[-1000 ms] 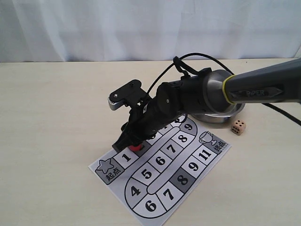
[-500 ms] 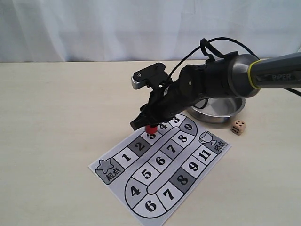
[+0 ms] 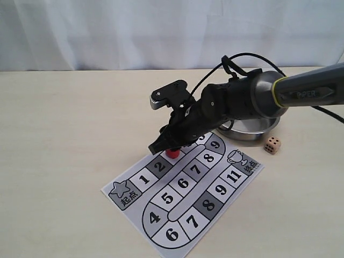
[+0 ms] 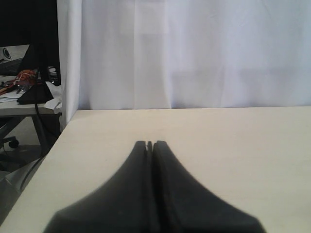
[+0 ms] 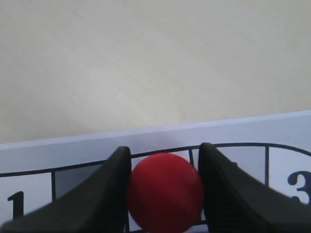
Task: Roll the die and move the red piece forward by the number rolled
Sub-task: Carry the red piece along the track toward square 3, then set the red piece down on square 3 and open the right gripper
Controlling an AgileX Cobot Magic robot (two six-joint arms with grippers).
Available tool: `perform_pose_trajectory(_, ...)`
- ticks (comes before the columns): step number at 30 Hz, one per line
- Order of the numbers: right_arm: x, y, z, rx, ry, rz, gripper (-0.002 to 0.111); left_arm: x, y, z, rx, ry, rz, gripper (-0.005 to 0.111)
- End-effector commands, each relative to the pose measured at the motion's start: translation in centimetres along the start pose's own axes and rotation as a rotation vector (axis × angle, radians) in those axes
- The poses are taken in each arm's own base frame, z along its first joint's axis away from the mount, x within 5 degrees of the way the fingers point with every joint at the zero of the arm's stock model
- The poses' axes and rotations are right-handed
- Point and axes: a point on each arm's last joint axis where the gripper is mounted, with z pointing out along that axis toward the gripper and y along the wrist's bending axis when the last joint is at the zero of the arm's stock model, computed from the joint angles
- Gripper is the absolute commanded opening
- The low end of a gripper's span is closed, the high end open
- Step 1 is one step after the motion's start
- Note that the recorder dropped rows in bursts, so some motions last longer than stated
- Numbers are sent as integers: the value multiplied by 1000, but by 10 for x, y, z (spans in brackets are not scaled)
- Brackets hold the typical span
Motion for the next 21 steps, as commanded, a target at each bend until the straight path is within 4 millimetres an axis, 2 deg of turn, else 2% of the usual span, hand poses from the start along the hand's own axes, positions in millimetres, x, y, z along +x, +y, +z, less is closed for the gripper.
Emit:
perform_pose_trajectory(1, -12, -8, -14, 30, -86, 15, 4, -3, 0, 0, 1, -17, -4, 0)
perform_pose_trajectory(10, -10, -35, -16, 70, -106, 135, 4, -3, 0, 0, 1, -17, -4, 0)
perform_pose_trajectory(17, -8, -32, -15, 61, -85, 131, 4, -3, 0, 0, 1, -19, -4, 0)
perform_pose_trajectory(21, -1, -32, -12, 62, -66, 134, 4, -3, 0, 0, 1, -19, -4, 0)
